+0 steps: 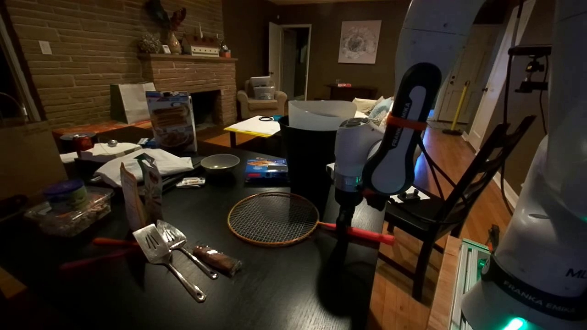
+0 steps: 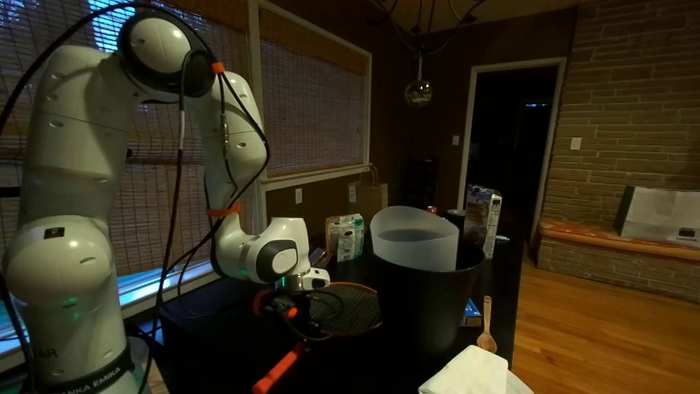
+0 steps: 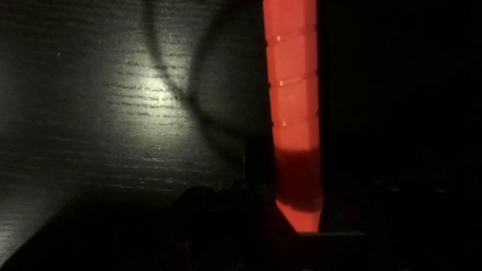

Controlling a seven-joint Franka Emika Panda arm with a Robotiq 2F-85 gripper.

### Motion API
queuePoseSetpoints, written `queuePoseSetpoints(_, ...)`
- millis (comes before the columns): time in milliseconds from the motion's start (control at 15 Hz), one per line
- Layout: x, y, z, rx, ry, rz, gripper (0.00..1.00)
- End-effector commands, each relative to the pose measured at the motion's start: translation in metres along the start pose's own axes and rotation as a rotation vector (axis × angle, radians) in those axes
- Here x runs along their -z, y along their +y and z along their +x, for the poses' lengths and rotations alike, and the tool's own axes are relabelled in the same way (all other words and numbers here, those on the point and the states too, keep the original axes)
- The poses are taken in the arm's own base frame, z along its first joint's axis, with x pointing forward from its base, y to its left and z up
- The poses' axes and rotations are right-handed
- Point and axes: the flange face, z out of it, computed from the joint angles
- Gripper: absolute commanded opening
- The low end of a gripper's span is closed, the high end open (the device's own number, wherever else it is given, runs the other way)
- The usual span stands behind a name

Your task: Put the tennis racket

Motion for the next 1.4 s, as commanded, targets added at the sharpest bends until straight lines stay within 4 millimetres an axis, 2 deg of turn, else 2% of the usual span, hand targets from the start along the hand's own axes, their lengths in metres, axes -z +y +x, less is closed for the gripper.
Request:
queuePoseSetpoints(0,0.002,0.006,0.000,-0.032,0.049,0.022,0.16)
queuePoseSetpoints(67,0.006,0.005,0.001,-0.020,0.073,0.031,0.10)
queuePoseSetpoints(267,0.027,-0.011,0.004,0.046,0.195,0.062,0.08)
queuePoseSetpoints(333,0.030,-0.019,0.027,0.081,0.244,0.078,0.06)
queuePoseSetpoints(533,0.054,-0.055,0.044,0.196,0.330,0.107,0.08)
queuePoseSetpoints(667,0.073,-0.067,0.039,0.212,0.370,0.095,0.08)
queuePoseSetpoints(733,0.085,-0.065,0.055,0.200,0.398,0.087,0.08)
queuePoseSetpoints(800,0.091,-0.066,0.055,0.190,0.423,0.087,0.08)
queuePoseSetpoints(867,0.097,-0.069,0.045,0.172,0.439,0.079,0.08)
queuePoseSetpoints(1000,0.110,-0.062,0.060,0.122,0.463,0.072,0.08)
queuePoseSetpoints(1133,0.118,-0.057,0.059,0.078,0.490,0.064,0.08)
queuePoseSetpoints(1200,0.123,-0.055,0.052,0.058,0.512,0.057,0.08)
queuePoseSetpoints(1267,0.130,-0.050,0.062,0.046,0.536,0.053,0.08)
queuePoseSetpoints(1333,0.135,-0.047,0.063,0.038,0.551,0.047,0.08)
